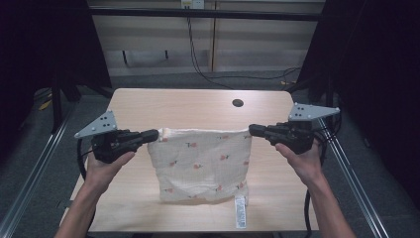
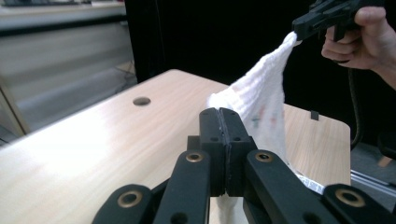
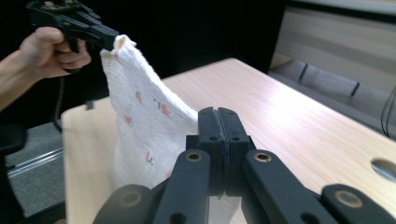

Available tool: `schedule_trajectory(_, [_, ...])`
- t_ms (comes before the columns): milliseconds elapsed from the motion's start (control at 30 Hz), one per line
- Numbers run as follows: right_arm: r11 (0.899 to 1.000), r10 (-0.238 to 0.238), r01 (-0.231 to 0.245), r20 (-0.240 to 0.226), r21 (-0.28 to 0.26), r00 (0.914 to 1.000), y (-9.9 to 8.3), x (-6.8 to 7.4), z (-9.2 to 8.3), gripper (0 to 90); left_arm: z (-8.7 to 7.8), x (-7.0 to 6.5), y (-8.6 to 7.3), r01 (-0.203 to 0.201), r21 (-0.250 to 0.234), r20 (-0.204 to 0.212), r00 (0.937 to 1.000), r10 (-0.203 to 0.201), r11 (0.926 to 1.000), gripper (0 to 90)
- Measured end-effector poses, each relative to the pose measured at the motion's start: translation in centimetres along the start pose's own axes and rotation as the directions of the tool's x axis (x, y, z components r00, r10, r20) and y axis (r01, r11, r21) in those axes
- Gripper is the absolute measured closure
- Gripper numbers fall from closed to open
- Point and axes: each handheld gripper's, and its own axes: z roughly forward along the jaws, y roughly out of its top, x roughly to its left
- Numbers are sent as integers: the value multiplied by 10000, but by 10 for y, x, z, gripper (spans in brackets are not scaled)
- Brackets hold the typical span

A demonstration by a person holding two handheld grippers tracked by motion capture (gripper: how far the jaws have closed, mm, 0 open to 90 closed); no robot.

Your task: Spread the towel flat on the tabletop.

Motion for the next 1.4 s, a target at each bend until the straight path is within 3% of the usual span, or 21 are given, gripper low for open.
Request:
schedule_trajectory(67, [9998, 136, -138, 106, 161, 9999, -6, -6, 5, 895, 7, 6, -5, 121, 102, -206, 9997, -119, 9999, 897])
schedule_trajectory(200, [9984, 322, -331, 203, 464, 9993, -16, -15, 12, 895, 17, 14, -13, 474, 201, -172, 9987, -471, 9987, 897])
schedule_trajectory(367, [9963, 805, -803, -69, 295, 9967, -30, -27, 20, 894, 28, 18, -25, 679, 549, -179, 9976, -670, 9962, 897])
schedule_trajectory(533, [9937, 982, -983, 41, 529, 9952, -42, -36, 30, 894, 29, 22, -33, 777, 616, -218, 9968, -765, 9951, 896])
schedule_trajectory(567, [9937, 982, -983, 41, 529, 9952, -42, -36, 30, 894, 30, 22, -34, 642, 526, -308, 9976, -626, 9966, 896])
schedule_trajectory(600, [9935, 987, -995, 175, 556, 9950, -45, -39, 36, 894, 29, 21, -35, 544, 221, -48, 9985, -543, 9983, 897])
schedule_trajectory(667, [9952, 888, -899, 299, 382, 9956, -46, -43, 41, 894, 31, 23, -36, 516, 379, -185, 9985, -509, 9979, 897])
schedule_trajectory(833, [9953, 941, -950, 428, 191, 9946, -46, -50, 54, 894, 41, 36, -42, 890, 602, -512, 9950, -859, 9942, 896])
schedule_trajectory(867, [9954, 841, -865, 558, 412, 9949, -47, -52, 61, 894, 46, 43, -47, 1030, 673, -582, 9934, -992, 9924, 896])
schedule_trajectory(933, [9945, 807, -848, 676, 608, 9944, -49, -55, 67, 894, 51, 47, -51, 937, 803, -477, 9948, -901, 9924, 895])
schedule_trajectory(1000, [9933, 904, -956, 788, 655, 9928, -53, -59, 72, 894, 59, 50, -56, 920, 1099, -695, 9940, -847, 9897, 895])
schedule_trajectory(1300, [9892, 1141, -1230, 1090, 792, 9875, -68, -71, 86, 892, 75, 66, -66, 1382, 1122, -791, 9884, -1297, 9840, 893])
schedule_trajectory(1400, [9855, 1247, -1361, 1117, 1014, 9859, -69, -79, 95, 888, 83, 78, -69, 1618, 1418, -931, 9844, -1496, 9766, 892])
